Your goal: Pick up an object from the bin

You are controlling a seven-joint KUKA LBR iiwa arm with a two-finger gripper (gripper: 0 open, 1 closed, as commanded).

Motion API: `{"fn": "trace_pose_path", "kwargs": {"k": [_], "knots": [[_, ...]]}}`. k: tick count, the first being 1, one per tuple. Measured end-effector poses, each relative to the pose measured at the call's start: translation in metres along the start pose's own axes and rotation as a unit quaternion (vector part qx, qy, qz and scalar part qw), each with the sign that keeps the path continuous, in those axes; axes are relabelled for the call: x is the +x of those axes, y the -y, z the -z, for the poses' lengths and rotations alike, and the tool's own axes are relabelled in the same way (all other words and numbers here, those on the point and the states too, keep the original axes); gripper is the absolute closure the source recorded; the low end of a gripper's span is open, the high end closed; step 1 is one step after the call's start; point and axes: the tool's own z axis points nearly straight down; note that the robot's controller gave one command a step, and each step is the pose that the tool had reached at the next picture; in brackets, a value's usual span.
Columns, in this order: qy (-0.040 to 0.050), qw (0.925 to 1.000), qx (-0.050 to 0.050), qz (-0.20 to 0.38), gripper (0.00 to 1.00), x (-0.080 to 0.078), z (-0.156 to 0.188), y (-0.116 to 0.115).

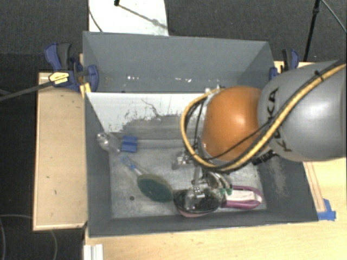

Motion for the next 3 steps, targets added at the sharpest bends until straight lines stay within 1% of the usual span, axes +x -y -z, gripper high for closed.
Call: {"fn": "trace_pose_path", "kwargs": {"k": [1,2,3], "knots": [[0.0034,0.9999,0.001,0.011,0.00,-0.014,-0.096,0.029],[0.0062,0.9999,0.000,0.010,1.00,-0.016,-0.092,0.028],[0.0059,0.9944,0.002,0.106,1.00,-0.006,-0.095,-0.036]]}}
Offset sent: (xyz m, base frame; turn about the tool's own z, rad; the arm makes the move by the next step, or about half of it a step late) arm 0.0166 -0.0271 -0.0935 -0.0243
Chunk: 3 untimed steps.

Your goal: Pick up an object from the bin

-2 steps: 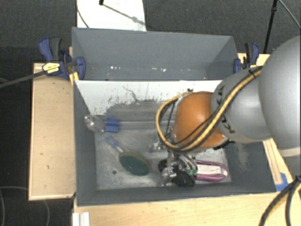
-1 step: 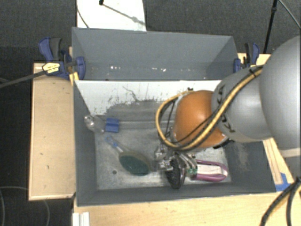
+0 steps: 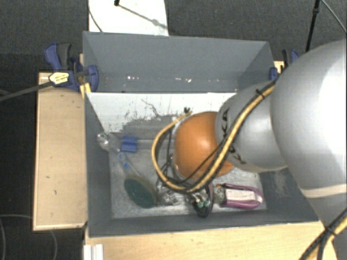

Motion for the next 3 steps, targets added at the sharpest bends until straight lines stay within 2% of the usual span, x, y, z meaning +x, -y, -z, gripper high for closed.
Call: {"fn": "trace_pose_path", "kwargs": {"k": [1,2,3], "knots": [[0.0055,1.0000,0.000,-0.003,0.00,-0.002,0.000,0.001],[-0.0003,0.9981,-0.001,0.062,0.00,-0.061,0.007,-0.053],[-0.0039,0.9983,0.001,0.059,1.00,-0.059,0.005,-0.049]]}}
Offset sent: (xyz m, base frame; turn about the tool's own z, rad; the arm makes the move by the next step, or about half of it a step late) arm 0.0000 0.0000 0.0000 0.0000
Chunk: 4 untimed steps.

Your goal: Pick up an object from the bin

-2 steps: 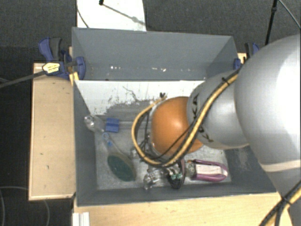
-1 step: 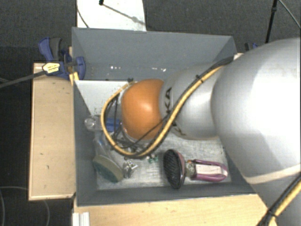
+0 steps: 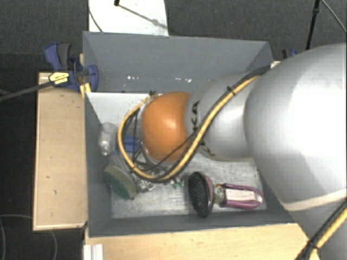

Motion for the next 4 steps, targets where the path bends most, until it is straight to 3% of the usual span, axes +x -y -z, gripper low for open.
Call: {"fn": "trace_pose_path", "kwargs": {"k": [1,2,3,4], "knots": [[0.0007,1.0000,0.000,-0.001,0.00,-0.001,0.000,0.001],[0.0010,0.9972,0.000,-0.075,0.00,0.031,0.010,0.056],[0.0017,0.9996,0.007,0.027,0.00,-0.001,0.002,-0.013],[0.0047,1.0000,0.002,-0.002,0.00,0.001,0.043,0.062]]}}
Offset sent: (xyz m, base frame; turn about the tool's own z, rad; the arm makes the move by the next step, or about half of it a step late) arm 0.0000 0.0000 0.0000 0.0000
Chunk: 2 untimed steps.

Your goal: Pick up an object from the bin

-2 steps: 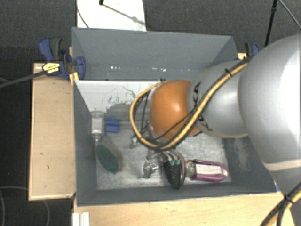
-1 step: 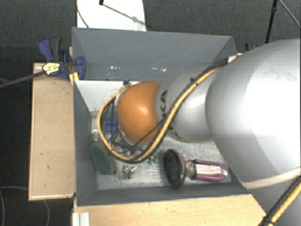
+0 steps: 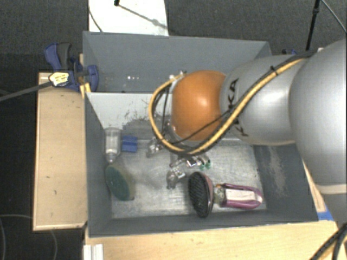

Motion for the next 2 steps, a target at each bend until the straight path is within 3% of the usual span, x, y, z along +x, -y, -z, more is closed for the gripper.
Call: {"fn": "trace_pose_path", "kwargs": {"k": [1,2], "knots": [[0.0038,0.9987,-0.003,0.050,0.00,-0.084,0.048,-0.061],[0.0008,0.9907,-0.001,0.136,0.00,-0.075,-0.041,-0.045]]}}
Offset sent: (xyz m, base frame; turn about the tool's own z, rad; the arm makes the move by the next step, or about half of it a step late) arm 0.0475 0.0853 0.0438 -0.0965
